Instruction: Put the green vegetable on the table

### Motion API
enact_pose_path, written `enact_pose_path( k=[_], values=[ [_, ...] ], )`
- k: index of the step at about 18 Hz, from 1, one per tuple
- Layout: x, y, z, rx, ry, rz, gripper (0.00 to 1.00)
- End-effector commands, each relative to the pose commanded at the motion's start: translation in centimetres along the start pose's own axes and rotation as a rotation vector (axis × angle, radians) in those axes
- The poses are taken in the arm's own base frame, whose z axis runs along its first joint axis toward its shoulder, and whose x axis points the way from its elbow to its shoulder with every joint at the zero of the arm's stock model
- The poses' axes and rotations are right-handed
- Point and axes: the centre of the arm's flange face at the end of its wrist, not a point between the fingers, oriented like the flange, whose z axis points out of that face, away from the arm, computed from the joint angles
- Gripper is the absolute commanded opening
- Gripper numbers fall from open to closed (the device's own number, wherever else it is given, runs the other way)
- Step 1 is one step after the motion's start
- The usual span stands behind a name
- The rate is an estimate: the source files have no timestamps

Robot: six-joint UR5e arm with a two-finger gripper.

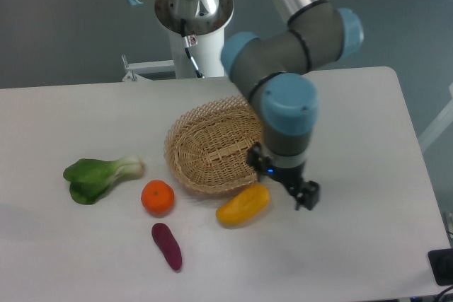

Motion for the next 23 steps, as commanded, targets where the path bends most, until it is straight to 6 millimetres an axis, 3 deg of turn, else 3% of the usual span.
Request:
enact_pose_path(
  k=[3, 11, 17, 23],
  values=[
    [-2.4, 1.3, 0.3, 0.032, 0.001, -0.029, 1.00],
    [-5.3, 4.5, 0.6, 0.028, -0.010, 0.003, 1.00],
    [-6.7, 6.7, 1.3, 0.012, -0.006, 0.072, 1.00],
    [-7.0, 7.0, 1.7, -0.017, -0.002, 0.082, 1.00]
  ],
)
